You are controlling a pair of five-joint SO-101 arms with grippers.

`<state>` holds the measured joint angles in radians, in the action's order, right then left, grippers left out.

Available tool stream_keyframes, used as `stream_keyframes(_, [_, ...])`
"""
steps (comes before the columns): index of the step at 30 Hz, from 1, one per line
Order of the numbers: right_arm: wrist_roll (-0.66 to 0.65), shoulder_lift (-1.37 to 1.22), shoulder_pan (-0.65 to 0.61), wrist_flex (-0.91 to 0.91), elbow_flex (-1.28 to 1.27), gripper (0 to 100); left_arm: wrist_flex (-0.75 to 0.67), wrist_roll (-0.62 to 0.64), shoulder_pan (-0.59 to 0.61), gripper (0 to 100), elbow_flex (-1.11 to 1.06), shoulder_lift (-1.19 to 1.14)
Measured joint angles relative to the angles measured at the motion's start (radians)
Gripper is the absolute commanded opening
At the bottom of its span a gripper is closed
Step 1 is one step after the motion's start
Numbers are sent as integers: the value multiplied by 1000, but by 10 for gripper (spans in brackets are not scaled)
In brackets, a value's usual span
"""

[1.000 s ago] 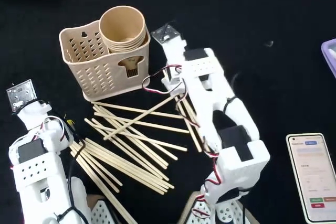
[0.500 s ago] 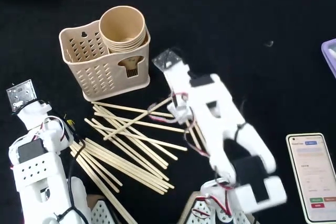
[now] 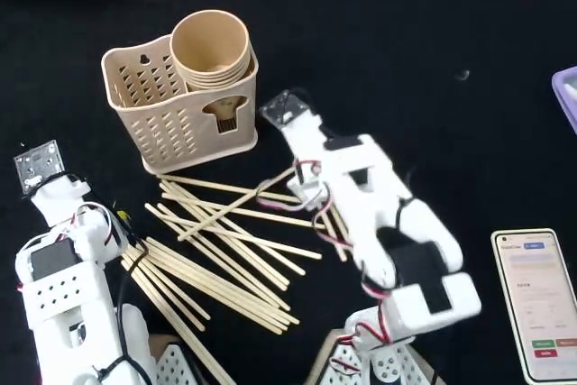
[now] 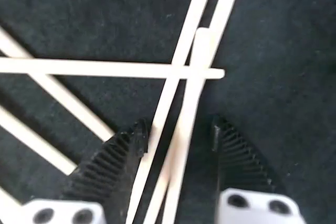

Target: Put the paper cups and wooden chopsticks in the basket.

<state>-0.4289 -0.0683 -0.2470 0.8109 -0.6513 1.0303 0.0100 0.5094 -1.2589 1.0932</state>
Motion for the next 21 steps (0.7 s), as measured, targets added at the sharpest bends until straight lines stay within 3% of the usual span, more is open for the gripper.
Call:
stream_keyframes(3, [-25,-58,29,60,89,5,0,0,0,216,0,0])
stream_keyframes(13, [-43,5,135,219,204,11,0,0,0,216,0,0])
stream_keyframes(21, [-31,20,144,97,164,18,0,0,0,216,0,0])
